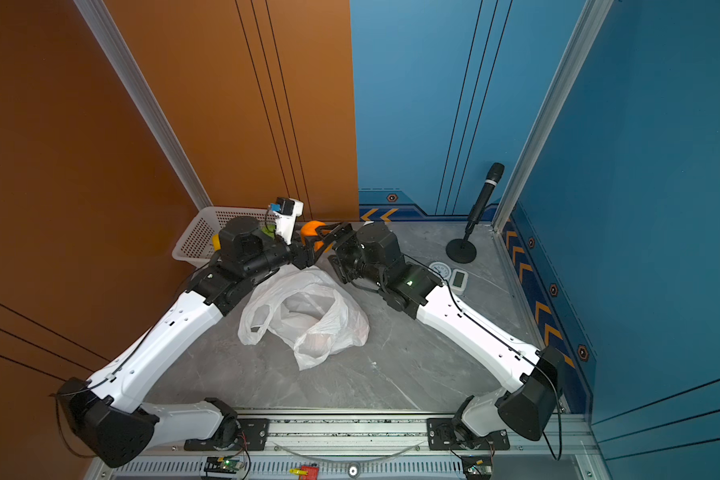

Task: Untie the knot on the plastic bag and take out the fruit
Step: 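Carry the orange to the white basket with the left gripper while the right withdraws, then lower the orange into the basket and open the left gripper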

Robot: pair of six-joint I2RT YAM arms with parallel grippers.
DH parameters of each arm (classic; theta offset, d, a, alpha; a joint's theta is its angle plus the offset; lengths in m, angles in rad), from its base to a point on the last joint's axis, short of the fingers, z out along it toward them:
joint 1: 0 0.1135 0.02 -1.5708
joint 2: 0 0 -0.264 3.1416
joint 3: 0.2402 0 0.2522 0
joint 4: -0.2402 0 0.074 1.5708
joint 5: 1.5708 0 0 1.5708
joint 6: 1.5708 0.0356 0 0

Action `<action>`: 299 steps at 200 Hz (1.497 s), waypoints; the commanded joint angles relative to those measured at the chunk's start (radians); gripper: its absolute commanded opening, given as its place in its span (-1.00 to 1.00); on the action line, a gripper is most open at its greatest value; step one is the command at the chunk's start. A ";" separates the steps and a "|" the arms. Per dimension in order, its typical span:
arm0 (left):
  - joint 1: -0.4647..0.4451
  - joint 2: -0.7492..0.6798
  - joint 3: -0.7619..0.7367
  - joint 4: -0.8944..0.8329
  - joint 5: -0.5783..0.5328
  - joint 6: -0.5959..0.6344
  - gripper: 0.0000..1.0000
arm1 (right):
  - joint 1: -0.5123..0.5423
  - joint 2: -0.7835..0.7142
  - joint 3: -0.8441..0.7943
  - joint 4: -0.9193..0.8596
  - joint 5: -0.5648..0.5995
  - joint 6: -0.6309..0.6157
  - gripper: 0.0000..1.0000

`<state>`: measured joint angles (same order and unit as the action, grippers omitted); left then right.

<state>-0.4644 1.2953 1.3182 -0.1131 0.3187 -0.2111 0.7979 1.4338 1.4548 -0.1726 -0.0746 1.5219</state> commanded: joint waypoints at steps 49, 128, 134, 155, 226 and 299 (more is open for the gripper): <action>0.231 0.096 0.138 -0.164 -0.182 -0.196 -0.09 | -0.034 -0.126 -0.140 0.009 0.067 -0.055 0.99; 0.455 0.330 0.312 -0.346 -0.229 -0.306 -0.11 | -0.081 -0.250 -0.268 -0.043 0.081 -0.050 0.99; 0.464 0.348 0.328 -0.363 -0.234 -0.309 -0.11 | -0.083 -0.256 -0.273 -0.051 0.082 -0.051 0.99; 0.489 0.412 0.383 -0.415 -0.255 -0.313 -0.11 | -0.089 -0.266 -0.279 -0.083 0.081 -0.058 0.99; 0.515 0.650 0.585 -0.627 -0.311 -0.272 -0.10 | -0.088 -0.268 -0.264 -0.186 0.085 -0.095 0.99; 0.521 0.800 0.615 -0.643 -0.271 -0.273 -0.05 | -0.088 -0.244 -0.239 -0.222 0.088 -0.112 0.99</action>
<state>0.0471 2.0678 1.8931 -0.7200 0.0444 -0.4908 0.7120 1.1786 1.1915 -0.3462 -0.0055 1.4384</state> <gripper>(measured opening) 0.606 0.995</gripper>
